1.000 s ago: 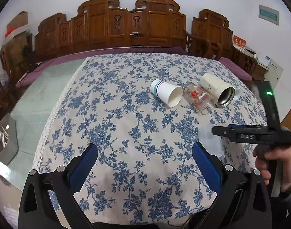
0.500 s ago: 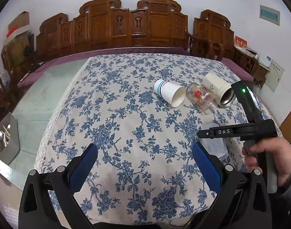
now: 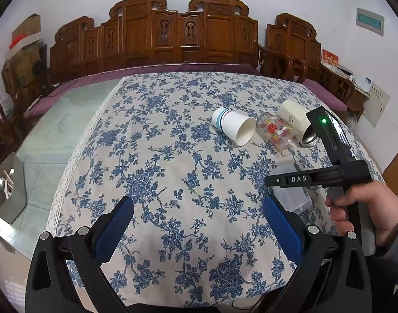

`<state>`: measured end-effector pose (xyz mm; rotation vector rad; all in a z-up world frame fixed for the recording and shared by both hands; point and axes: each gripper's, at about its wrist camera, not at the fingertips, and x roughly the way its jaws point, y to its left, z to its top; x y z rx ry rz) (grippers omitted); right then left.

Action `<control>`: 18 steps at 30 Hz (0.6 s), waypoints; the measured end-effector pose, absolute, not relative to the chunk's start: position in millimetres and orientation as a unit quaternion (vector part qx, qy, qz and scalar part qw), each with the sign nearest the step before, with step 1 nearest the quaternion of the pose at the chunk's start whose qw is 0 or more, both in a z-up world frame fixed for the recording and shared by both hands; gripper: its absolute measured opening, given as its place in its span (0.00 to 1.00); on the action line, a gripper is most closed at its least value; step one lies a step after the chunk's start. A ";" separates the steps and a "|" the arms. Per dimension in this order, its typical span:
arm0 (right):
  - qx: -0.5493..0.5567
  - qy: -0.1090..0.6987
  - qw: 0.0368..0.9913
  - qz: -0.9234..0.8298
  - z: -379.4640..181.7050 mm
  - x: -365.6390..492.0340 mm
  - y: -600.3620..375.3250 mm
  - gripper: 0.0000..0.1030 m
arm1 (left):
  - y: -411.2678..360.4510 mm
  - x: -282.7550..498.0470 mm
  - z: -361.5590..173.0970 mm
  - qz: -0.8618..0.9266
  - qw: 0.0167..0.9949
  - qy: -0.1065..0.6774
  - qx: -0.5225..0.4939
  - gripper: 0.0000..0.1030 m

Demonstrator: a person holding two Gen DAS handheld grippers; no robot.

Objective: Flip cup upside down
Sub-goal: 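Rotate the clear cup in the right tool so its rim faces the table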

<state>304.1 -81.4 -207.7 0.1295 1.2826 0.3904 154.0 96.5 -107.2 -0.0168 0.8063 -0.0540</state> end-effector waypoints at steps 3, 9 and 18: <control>0.062 0.591 0.784 0.179 -206.5 306.9 -82.0 0.61 | 96.5 153.7 -106.2 -0.026 0.920 0.392 -0.008 0.92; 0.038 0.520 0.830 0.200 -179.9 294.1 -84.6 0.60 | 98.6 153.4 -106.0 -0.023 0.920 0.391 -0.009 0.92; -0.085 0.409 0.887 0.199 -161.9 258.1 -80.8 0.57 | 98.6 153.9 -105.7 -0.023 0.921 0.390 -0.005 0.92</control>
